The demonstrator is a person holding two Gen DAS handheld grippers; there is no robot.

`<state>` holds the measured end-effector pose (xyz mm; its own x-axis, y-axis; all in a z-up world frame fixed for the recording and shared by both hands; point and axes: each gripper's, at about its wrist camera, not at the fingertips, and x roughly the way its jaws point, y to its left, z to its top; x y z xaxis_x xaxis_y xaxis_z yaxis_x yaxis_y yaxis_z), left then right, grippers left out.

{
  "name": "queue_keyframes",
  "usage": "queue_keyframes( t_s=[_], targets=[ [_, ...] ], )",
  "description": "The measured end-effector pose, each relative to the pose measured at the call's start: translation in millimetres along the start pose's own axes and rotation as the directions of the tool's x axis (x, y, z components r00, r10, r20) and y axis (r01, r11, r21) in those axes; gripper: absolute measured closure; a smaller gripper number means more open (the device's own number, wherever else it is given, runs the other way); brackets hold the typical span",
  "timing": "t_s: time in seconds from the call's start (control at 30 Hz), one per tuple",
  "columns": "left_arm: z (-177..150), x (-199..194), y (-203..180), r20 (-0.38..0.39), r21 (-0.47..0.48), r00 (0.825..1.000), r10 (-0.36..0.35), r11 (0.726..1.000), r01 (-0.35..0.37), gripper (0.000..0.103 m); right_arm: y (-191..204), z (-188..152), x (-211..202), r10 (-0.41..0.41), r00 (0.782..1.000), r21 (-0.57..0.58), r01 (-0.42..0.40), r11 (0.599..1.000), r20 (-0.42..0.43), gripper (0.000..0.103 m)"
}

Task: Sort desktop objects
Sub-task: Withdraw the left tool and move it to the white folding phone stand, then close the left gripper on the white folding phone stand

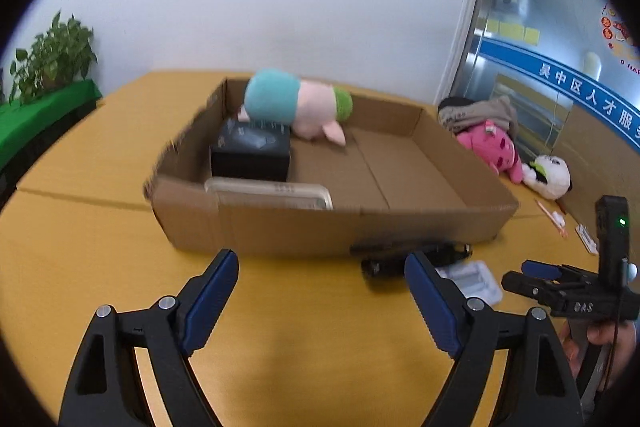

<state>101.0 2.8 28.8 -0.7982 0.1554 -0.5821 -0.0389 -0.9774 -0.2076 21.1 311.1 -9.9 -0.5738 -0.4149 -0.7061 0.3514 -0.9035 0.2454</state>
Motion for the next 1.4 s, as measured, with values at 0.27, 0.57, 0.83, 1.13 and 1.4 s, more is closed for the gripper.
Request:
queue_keyframes(
  t_s=[0.27, 0.57, 0.83, 1.13, 1.4],
  targets=[
    [-40.6, 19.6, -5.6, -0.132, -0.022, 0.988, -0.083, 0.996, 0.081, 0.018, -14.0, -12.6, 25.6, -0.022, 0.997, -0.015, 0.021, 1.0, -0.07, 0.002],
    [-51.7, 24.8, -4.7, -0.165, -0.055, 0.979, -0.123, 0.992, 0.116, 0.018, 15.9, -13.4, 37.1, -0.033, 0.996, -0.128, 0.022, 0.992, -0.088, 0.021],
    [-61.5, 27.9, -12.6, -0.218, -0.067, 0.963, -0.159, 0.987, 0.148, 0.018, 41.7, -36.5, 10.2, 0.012, 0.995, -0.177, -0.029, 0.984, -0.096, 0.021],
    [-70.4, 25.2, -32.5, -0.241, -0.041, 0.944, -0.225, 0.974, 0.222, 0.02, 60.1, -65.1, -9.4, 0.005, 0.997, -0.131, -0.015, 0.991, -0.078, 0.023],
    [-71.2, 26.2, -42.9, -0.256, 0.034, 0.952, -0.169, 0.982, 0.184, 0.021, 67.1, -68.1, -7.1, 0.086, 0.992, -0.109, -0.095, 0.989, -0.087, 0.04]
  ],
)
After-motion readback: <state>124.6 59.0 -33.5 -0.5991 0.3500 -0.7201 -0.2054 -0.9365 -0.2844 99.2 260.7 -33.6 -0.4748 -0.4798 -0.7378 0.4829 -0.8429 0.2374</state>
